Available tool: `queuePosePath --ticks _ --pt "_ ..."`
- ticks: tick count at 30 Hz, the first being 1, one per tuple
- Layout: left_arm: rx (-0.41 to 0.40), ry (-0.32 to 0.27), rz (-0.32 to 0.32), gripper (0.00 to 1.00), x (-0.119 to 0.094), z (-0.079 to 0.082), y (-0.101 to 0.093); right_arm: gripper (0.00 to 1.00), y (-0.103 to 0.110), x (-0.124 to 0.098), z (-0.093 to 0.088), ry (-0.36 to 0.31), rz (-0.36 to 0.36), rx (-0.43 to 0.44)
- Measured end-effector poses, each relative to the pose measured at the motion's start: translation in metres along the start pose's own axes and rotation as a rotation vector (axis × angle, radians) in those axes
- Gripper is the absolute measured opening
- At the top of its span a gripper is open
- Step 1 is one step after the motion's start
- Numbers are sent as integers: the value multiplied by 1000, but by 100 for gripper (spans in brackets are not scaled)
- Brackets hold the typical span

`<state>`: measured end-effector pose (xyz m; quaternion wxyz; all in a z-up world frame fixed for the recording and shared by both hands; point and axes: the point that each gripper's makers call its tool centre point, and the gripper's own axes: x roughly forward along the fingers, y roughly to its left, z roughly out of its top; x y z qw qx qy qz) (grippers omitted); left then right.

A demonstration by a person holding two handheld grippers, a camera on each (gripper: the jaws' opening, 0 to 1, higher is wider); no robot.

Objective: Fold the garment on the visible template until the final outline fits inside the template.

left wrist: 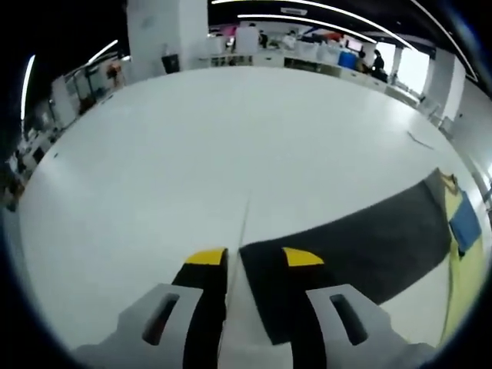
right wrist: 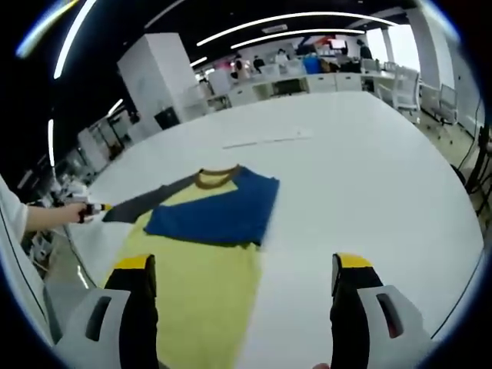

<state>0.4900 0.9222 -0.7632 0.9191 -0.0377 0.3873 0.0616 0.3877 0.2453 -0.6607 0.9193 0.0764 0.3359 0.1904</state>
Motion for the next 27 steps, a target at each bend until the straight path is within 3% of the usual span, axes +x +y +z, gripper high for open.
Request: queuePosePath --ticks 27 --pt "-33 -19 -10 0 1 4 -7 94 3 -1 -5 8 2 -7"
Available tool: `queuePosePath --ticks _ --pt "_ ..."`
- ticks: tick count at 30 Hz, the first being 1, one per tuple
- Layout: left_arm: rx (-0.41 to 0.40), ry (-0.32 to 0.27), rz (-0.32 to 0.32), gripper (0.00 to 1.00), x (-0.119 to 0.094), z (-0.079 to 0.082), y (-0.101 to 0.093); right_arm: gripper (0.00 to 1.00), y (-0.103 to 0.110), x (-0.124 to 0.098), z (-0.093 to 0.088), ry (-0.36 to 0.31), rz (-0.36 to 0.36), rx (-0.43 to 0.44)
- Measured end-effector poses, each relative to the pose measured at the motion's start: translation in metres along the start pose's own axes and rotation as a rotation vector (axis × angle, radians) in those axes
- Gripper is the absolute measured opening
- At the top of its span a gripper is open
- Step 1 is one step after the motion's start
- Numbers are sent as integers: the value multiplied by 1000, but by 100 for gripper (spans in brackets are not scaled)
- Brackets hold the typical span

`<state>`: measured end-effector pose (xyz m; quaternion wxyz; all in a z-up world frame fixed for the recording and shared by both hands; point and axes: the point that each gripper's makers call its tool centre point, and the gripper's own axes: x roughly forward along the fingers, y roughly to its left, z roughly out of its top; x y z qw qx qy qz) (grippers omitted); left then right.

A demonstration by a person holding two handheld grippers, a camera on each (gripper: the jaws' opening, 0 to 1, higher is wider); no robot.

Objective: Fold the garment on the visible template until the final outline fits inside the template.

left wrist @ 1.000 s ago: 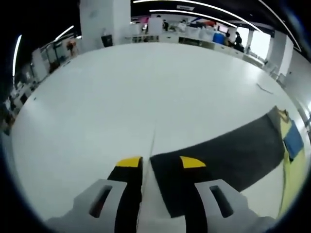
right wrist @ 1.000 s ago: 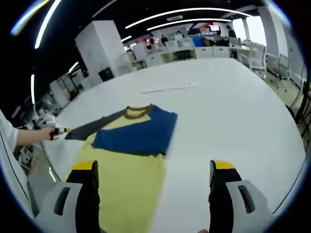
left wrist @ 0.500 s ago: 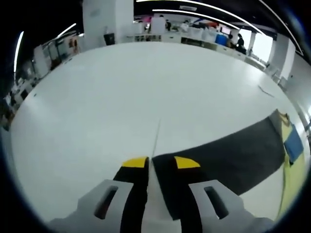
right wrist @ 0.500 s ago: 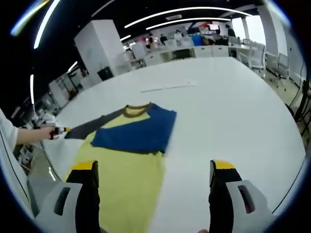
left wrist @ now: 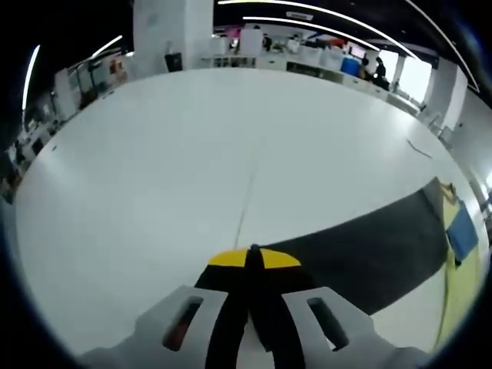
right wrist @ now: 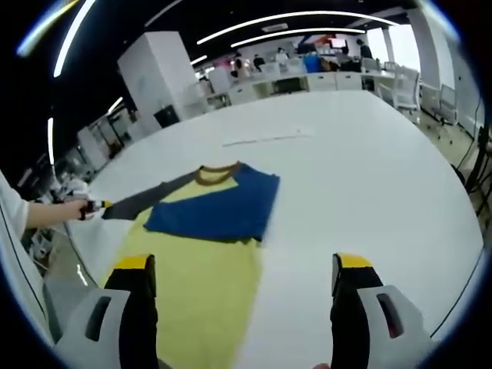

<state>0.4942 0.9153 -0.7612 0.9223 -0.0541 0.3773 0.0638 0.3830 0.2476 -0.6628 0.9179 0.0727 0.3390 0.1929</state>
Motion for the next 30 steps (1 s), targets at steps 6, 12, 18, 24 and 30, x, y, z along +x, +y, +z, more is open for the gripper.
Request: queuePosePath --ticks 6,12,18,24,30 --pt "1 -6 -4 0 -2 3 1 94 -1 -1 1 -7 -1 7" --pt "2 -31 19 0 -11 11 -1 95 1 -2 2 -10 1 2" --pt "7 -90 15 0 -26 28 -12 95 3 -6 6 -26 5 -3" --pt "4 -125 -14 0 -41 42 -24 95 3 -12 5 -33 11 1" --pt "7 -158 -29 0 -58 55 -34 95 2 -20 6 -45 14 5"
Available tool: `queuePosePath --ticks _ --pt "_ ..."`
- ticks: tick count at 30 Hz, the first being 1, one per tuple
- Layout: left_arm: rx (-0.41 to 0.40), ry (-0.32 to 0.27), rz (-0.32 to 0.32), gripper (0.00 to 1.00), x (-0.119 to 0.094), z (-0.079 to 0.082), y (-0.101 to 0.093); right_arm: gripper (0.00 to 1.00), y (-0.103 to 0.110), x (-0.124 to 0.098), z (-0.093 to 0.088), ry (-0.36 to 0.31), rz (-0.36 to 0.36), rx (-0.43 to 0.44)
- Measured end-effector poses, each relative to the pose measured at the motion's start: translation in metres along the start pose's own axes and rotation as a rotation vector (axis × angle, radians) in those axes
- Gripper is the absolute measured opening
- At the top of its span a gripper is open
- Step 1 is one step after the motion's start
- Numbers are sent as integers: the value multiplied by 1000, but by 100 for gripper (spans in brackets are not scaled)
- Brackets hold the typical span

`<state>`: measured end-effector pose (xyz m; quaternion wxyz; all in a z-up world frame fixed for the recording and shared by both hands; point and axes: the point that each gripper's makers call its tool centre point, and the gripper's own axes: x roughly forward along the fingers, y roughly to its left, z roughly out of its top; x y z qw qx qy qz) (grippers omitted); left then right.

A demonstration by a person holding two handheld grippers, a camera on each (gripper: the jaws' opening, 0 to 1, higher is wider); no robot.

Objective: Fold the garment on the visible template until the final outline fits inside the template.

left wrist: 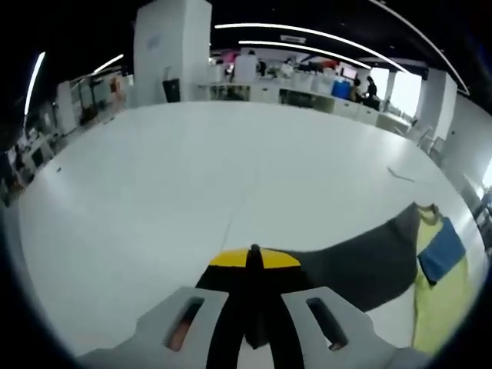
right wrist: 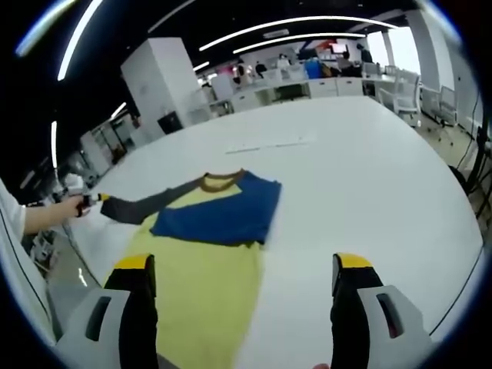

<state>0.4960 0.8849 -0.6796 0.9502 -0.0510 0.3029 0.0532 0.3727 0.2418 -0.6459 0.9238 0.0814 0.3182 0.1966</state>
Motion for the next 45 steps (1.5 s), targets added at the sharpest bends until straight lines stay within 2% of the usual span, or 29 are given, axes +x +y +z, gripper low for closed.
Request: queuePosePath --ticks 13,18,26,34,45 --pt "-35 -37 -45 0 -24 19 -27 94 -3 -13 -1 -35 5 18" --pt "-18 -57 -57 0 -34 30 -41 94 -3 -17 -4 -32 11 7" --pt "1 -112 -118 0 -55 56 -72 93 -7 -28 -4 -56 11 17" --pt "16 -140 -174 0 -70 69 -104 93 -7 -36 -4 -66 9 -3" --pt "23 -202 -259 0 -92 95 -149 93 -3 -49 -2 -87 15 -28"
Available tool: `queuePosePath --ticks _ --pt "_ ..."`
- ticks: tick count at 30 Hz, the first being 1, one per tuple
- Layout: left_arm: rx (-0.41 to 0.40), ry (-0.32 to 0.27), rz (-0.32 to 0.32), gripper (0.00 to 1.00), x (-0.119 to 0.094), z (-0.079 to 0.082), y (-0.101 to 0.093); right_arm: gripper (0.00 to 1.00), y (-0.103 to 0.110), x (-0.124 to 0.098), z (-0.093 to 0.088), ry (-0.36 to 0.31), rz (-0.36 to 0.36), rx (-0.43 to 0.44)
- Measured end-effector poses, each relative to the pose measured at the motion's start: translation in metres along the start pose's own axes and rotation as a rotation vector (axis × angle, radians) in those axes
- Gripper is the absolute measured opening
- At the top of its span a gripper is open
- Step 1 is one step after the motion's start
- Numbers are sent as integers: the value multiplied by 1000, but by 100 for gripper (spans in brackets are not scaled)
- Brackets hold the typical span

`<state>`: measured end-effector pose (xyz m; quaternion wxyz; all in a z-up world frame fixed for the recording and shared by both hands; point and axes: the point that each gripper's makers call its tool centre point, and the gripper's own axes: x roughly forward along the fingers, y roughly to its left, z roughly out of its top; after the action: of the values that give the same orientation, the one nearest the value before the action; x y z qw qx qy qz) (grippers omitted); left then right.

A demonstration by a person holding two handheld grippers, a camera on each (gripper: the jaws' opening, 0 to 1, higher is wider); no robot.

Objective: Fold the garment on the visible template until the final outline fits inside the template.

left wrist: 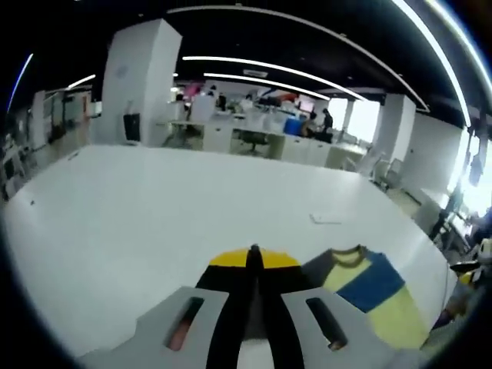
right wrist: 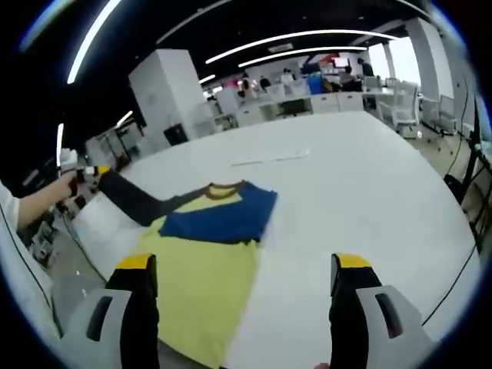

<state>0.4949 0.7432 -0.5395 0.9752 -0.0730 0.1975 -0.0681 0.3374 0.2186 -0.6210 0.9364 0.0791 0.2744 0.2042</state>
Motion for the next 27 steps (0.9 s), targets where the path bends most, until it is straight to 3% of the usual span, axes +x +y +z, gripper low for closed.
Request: queuePosePath --ticks 27 --pt "9 -73 -166 0 -8 36 -96 93 15 -24 -5 -24 16 -11"
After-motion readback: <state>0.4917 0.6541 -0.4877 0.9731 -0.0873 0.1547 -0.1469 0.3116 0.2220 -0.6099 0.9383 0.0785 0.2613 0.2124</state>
